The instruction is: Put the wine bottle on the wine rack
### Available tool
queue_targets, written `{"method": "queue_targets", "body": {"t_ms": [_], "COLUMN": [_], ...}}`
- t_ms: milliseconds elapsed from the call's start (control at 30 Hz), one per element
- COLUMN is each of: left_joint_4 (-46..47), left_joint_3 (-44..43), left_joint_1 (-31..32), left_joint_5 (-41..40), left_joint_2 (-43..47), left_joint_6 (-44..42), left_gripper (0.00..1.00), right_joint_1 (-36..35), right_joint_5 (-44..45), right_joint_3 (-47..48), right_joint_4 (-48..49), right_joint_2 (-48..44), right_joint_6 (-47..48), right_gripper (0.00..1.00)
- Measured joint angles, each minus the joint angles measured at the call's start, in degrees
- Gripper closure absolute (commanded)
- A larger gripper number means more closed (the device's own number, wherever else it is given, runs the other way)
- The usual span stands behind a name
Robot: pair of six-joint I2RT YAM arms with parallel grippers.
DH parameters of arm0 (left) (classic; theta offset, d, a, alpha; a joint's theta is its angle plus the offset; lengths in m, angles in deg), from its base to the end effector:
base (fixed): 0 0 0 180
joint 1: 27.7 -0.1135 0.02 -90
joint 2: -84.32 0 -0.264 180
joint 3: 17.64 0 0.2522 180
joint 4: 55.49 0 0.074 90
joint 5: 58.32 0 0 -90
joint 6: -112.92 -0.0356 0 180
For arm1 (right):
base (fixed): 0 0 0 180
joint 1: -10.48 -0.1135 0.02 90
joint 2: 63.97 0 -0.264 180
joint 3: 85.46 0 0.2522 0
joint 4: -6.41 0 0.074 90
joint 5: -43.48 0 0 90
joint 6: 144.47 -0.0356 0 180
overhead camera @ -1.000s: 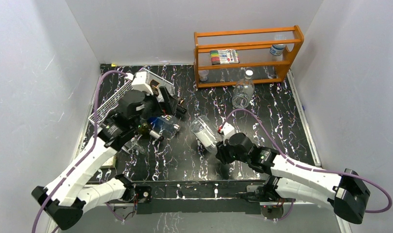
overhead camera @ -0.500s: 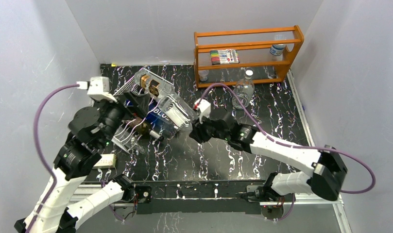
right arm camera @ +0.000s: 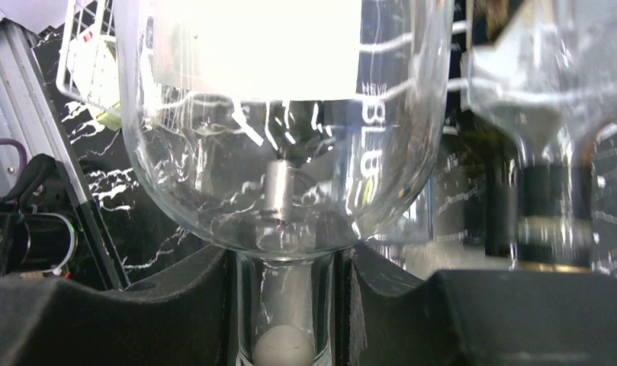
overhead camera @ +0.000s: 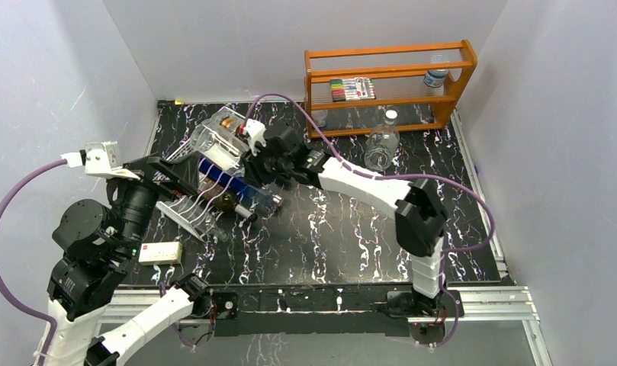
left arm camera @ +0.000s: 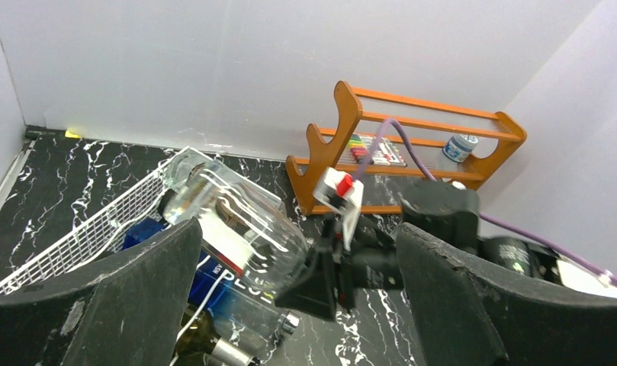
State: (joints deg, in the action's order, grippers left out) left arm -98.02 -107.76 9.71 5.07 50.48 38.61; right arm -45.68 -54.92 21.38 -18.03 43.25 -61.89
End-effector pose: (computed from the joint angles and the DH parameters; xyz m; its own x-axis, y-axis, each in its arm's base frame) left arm 0.0443 -0.0138 0.4954 0.1283 -0.4026 -0.9064 0.2413 0.8991 -0.3652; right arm 0.2460 0.3762 0.3181 -0.3475 -0.2888 -0.8921 -0.8578 0.4821 0.1780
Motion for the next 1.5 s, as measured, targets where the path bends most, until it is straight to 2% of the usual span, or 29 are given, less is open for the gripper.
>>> {"method": "queue_targets", "body": {"t_ms": [167,367,700,833,967,1033,1500], "left_joint_4": [-1.11,-1.81,-2.23,-2.60,-2.78,-2.89,-2.99], "left_joint_3": [-0.04,-0.04,-0.02,0.09,0.76,1.03,2.16], "left_joint_1": [0.00,0.00,0.00,0.00,0.00,0.00,0.00], "left_joint_5": [-0.22,-0.22,-0.09,0.02,0.02,0.02,0.00], "left_joint_2": [-0.02,-0.17,-0.85,-1.27,-1.31,-1.33,-2.16], "left_joint_6": [-0.13,-0.07,0.35,0.42,0.59,0.68,1.01], "left_gripper": [0.02,0.02,0.02,0.02,0.02,0.02,0.02], "right_joint_1": [1.92,3.76,4.44,4.39,4.39,4.39,4.07], "right_joint_5": [-3.93,-4.63,-5.01,-5.09,-5.07,-5.29,-4.55], "right_joint_3": [10.47,21.38,31.06,33.79,35.43,35.89,38.18], "right_joint_4": [-4.39,-12.83,-18.93,-19.10,-19.32,-19.15,-16.48], "right_joint_2": [8.46,16.72,23.69,25.90,27.63,28.44,29.33], "right_joint_6": [0.35,1.25,1.42,1.22,0.81,0.50,0.13], "right_gripper": [1.00,1.00,1.00,0.89,0.72,0.67,0.44]}}
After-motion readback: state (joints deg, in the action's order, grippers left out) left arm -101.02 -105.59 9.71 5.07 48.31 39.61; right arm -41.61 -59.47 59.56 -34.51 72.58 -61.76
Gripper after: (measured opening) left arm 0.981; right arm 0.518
